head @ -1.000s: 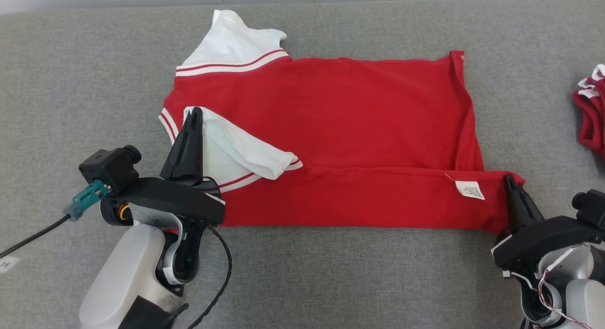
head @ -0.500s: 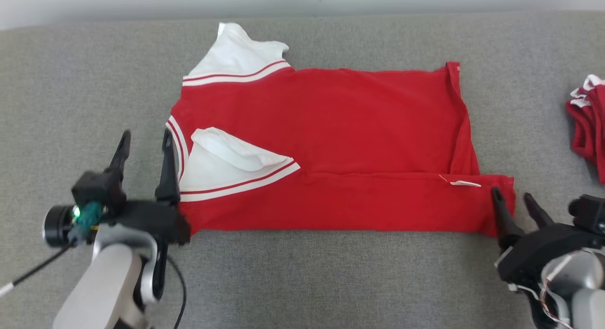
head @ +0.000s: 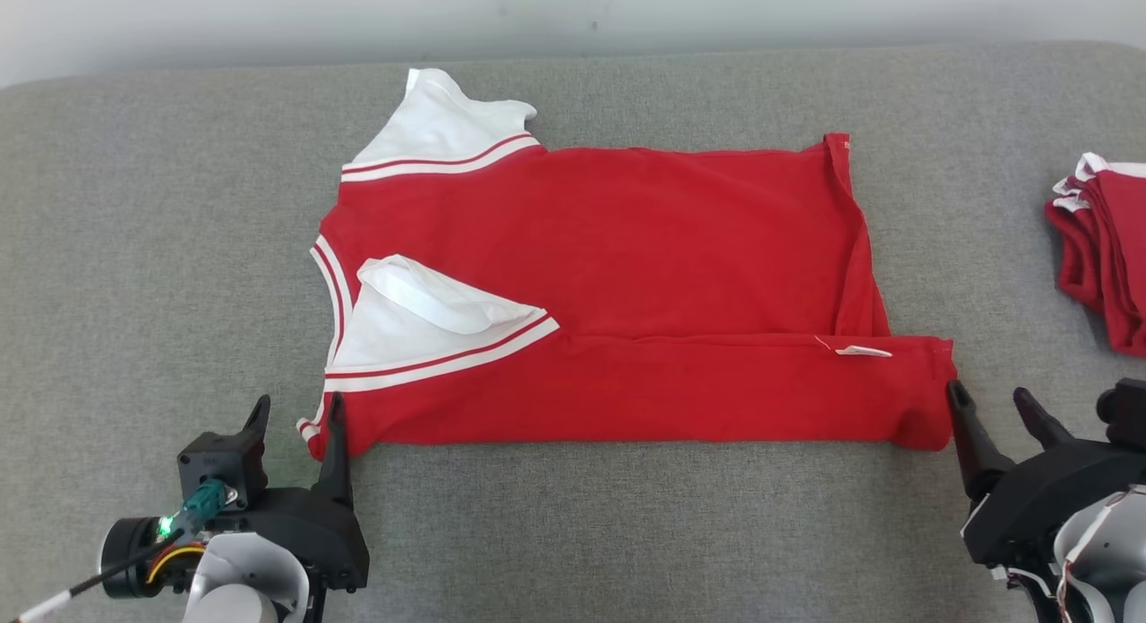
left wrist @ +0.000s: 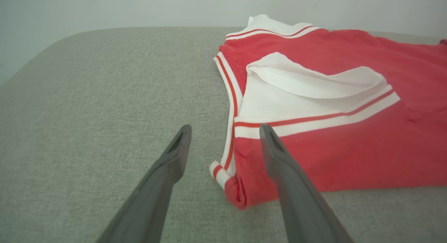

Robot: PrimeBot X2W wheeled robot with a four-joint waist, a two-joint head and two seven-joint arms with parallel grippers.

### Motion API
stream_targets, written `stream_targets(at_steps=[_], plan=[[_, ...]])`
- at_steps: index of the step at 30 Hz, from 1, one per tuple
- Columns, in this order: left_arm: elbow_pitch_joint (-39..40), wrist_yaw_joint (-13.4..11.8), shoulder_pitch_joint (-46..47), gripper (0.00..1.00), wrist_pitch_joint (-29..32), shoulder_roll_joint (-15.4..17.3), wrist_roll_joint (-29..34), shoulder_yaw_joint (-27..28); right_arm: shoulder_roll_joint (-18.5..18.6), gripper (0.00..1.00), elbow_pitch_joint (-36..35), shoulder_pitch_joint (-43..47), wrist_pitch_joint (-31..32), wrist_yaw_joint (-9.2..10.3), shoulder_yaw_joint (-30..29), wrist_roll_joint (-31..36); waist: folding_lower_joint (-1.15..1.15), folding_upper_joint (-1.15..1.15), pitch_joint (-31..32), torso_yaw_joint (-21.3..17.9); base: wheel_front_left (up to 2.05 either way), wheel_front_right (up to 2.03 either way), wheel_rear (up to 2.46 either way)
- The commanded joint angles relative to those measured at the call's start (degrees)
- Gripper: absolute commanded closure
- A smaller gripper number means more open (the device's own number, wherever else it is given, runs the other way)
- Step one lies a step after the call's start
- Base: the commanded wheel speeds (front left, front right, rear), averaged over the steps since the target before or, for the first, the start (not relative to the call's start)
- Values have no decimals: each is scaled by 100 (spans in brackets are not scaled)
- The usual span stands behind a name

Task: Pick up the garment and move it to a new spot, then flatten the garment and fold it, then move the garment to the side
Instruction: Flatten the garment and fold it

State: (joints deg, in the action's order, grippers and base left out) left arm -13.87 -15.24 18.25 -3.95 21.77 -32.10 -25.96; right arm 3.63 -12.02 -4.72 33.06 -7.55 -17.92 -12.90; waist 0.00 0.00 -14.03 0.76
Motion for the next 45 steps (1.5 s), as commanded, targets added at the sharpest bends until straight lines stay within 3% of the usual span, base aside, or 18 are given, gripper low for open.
stream_targets(at_steps=[1, 10, 11, 12, 23, 35, 36, 37, 38, 45], plan=[[-52, -49, 29, 0, 144, 0, -24, -30, -38, 0, 0, -26, 6, 16, 75, 22, 0, 0, -60, -17, 0, 0, 0], [-356, -204, 141, 0, 1007, -87, -322, -74, -71, 0, 93, -273, 8, 16, 252, 84, 0, 0, -263, -130, 0, 0, 0], [-350, -219, 140, 71, 1051, -84, -332, -68, -73, 0, 122, -289, 38, 16, 254, 112, 0, 0, -273, -135, 0, 0, 0], [-342, -240, 124, 100, 1082, -75, -357, -56, -75, 0, 155, -300, 81, 16, 259, 136, 0, 0, -282, -139, 0, 0, 0], [-217, -296, -146, 100, 1083, -17, -552, 79, -86, 0, 529, -415, 633, 16, 264, 374, 0, 0, -359, -100, 0, 0, 0], [-394, -240, 22, 100, 1028, -109, -539, -16, -93, 0, 1496, -981, 944, 15, 432, 492, 0, 0, -468, 95, 0, 0, 0], [-421, -222, 32, 100, 1025, -120, -556, -22, -98, 14, 1540, -978, 1002, 15, 469, 477, 0, 0, -470, 106, 0, 0, 0], [-447, -205, 36, 100, 1016, -128, -566, -32, -101, 14, 1569, -967, 1042, 15, 503, 452, 0, 0, -468, 116, 0, 0, 0], [-464, -183, 22, 100, 1015, -147, -581, -51, -104, 100, 1572, -954, 1033, 15, 506, 438, 0, 0, -455, 131, 0, 0, 0], [-237, 83, -342, 100, 977, 29, -677, -131, -85, 100, 1240, -590, 951, 16, 245, 376, 0, 0, -117, 90, 0, 0, 0]])
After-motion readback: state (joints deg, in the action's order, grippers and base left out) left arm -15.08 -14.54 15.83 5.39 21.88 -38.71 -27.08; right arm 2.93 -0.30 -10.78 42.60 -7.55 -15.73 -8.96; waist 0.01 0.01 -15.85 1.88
